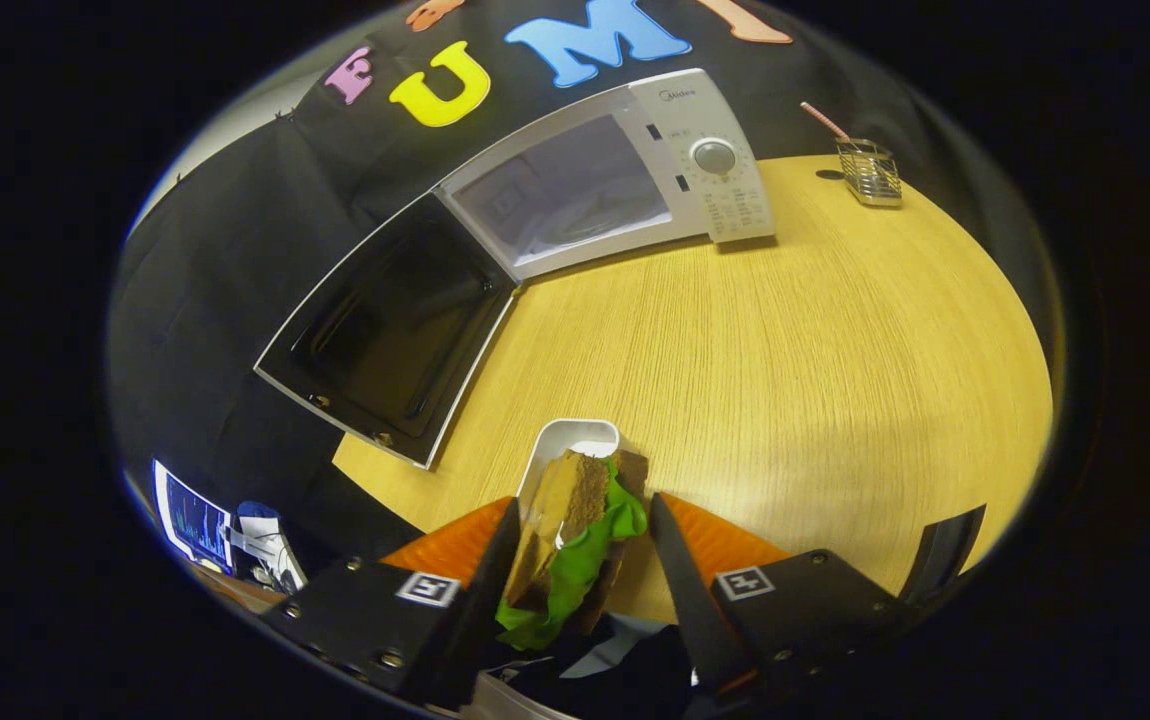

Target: Open the microwave, put the food inside, and close the microwave door.

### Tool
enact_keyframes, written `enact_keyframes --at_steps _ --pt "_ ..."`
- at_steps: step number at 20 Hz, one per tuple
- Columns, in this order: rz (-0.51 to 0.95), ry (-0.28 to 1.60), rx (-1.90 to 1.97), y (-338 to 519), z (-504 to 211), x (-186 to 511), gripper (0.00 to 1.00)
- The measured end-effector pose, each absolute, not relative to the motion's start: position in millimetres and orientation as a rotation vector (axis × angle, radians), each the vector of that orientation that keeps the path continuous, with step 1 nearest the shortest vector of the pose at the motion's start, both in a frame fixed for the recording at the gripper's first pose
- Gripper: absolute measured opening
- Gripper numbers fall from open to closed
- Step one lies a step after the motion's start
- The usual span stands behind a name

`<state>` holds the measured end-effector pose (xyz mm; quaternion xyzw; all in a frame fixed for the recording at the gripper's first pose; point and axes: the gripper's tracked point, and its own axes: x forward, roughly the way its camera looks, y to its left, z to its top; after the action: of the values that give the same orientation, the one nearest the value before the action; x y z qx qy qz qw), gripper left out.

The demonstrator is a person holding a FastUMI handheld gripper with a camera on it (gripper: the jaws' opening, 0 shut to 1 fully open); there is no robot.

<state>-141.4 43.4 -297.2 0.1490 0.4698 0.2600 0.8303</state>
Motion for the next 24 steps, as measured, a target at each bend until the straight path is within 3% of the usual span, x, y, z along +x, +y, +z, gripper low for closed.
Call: enact_keyframes --at_steps 2,4,5,6,8,24 --pt "0.526 1.021 0.363 44 -298 -140 0.58" --pt "0.493 1.032 0.408 43 -296 -138 0.53" --pt "0.490 1.050 0.433 46 -297 -140 0.41" --pt "0.469 1.051 0.436 43 -297 -139 0.40" --pt "0.446 1.065 0.460 44 -296 -139 0.26" --pt "0.417 0.962 0.545 60 -223 -114 0.26"
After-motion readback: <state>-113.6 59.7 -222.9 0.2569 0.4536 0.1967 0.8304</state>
